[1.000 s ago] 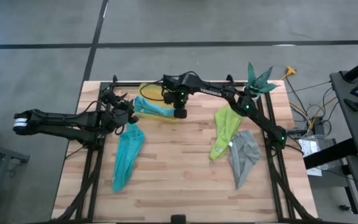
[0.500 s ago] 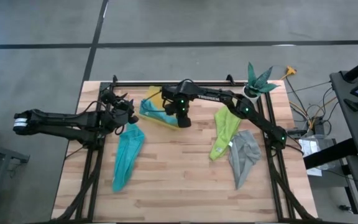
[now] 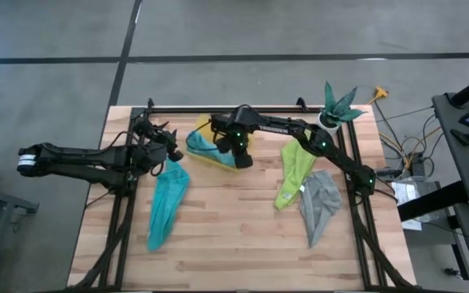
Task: Roll microfiber towels into tight, uniform cylinder then place into a basket
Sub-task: Put the rolled right light blue towel into the yellow bin, then adjust the yellow bin on the table
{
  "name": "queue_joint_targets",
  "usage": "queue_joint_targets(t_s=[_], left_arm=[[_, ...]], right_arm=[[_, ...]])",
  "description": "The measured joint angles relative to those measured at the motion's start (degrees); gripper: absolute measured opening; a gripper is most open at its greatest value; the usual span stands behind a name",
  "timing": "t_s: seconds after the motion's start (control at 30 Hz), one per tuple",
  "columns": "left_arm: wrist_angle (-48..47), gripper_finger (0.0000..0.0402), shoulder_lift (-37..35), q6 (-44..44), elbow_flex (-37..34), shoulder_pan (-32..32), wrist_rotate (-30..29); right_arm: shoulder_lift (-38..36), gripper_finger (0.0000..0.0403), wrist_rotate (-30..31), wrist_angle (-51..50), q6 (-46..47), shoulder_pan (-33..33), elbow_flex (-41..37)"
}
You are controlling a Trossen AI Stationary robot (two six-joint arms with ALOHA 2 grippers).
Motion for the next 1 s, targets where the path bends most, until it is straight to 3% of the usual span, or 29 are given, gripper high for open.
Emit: queue_joint_targets(t_s=[0.23, 0.4, 0.63, 0.73, 0.87, 1.0], left_arm=[[-0.2, 0.0171, 0.0, 0.0, 0.0, 0.0, 0.0], [-0.3, 0.0171, 0.0, 0.2, 0.0, 0.0, 0.0], [-0.1, 0.0171, 0.0, 0.4, 0.0, 0.0, 0.0], [-0.1, 0.0171, 0.0, 0.4, 0.0, 0.0, 0.0], [-0.1, 0.0171, 0.0, 0.7, 0.0, 0.0, 0.0], [-0.2, 0.0171, 0.2, 1.5, 0.0, 0.0, 0.0]], right_arm=[[-0.7, 0.0009, 10.1, 0.1, 1.3, -0.9, 3.5], [-0.5, 0.0009, 10.1, 3.6, 2.7, -2.0, 3.3], [-0.1, 0.0009, 12.8, 26.3, 7.9, -1.9, 2.5], [-0.1, 0.0009, 13.5, 31.5, 10.6, -1.5, 2.1], [0.5, 0.0009, 19.9, 31.7, 13.6, -0.7, 1.8], [1.4, 0.0009, 19.8, 28.8, 14.5, -0.3, 1.6]])
